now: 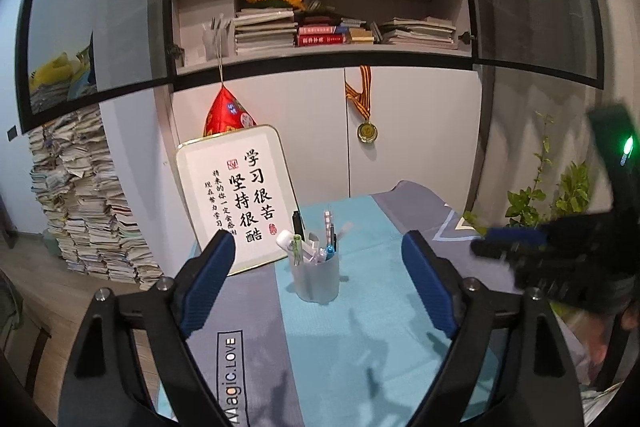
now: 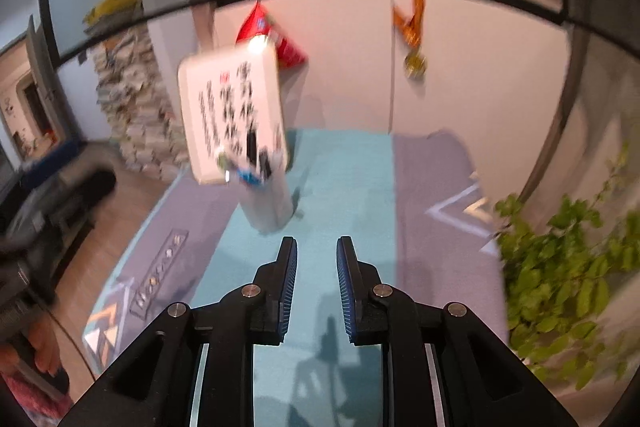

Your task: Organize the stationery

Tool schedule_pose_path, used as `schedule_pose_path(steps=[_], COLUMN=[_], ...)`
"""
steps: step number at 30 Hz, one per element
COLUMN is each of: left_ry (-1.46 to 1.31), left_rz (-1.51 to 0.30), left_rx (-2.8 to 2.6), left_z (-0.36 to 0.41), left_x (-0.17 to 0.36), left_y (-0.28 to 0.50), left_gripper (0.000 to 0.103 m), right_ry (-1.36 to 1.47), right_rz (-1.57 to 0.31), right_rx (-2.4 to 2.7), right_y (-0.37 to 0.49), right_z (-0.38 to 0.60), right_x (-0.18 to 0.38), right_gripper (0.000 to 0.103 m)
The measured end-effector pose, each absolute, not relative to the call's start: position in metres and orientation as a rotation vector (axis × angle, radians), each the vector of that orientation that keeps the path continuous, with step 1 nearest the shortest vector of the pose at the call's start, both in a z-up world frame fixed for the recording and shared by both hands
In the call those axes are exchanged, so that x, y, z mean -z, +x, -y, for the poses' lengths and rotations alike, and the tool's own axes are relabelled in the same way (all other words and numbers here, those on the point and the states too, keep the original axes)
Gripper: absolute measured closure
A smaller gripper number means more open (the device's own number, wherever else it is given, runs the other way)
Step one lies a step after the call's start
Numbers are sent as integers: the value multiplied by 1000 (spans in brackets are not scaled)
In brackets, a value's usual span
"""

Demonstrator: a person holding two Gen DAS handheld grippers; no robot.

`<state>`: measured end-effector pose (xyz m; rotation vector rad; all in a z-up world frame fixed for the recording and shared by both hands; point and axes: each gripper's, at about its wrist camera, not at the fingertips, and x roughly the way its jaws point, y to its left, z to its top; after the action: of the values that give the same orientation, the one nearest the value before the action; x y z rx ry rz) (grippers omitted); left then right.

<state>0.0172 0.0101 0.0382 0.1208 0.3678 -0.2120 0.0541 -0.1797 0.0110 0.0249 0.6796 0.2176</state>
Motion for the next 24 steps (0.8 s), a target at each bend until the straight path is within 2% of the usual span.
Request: schedule_pose_path(steps=[2, 3, 4, 6, 24], left_ry=[108, 100, 96, 93, 80], left_rz=[-356, -346, -336, -301, -284], left_rx=[207, 204, 201, 187, 189], left_z=[-11, -11, -11, -12, -11], left_x=[-43, -46, -47, -50, -59], left_y=[8, 2, -3, -15, -56], left_gripper=[13, 4, 1, 1, 1], right_ry=[59, 89, 108, 140, 114], right_rz=[-613, -566, -535, -451, -388], right_rx=[-195, -178, -166, -135, -62], right_y=[38, 27, 19, -3, -65], right_z=[186, 190, 192, 197, 191], right_x=[-30, -39, -44, -54, -74], right_gripper=[59, 41, 31, 29, 29])
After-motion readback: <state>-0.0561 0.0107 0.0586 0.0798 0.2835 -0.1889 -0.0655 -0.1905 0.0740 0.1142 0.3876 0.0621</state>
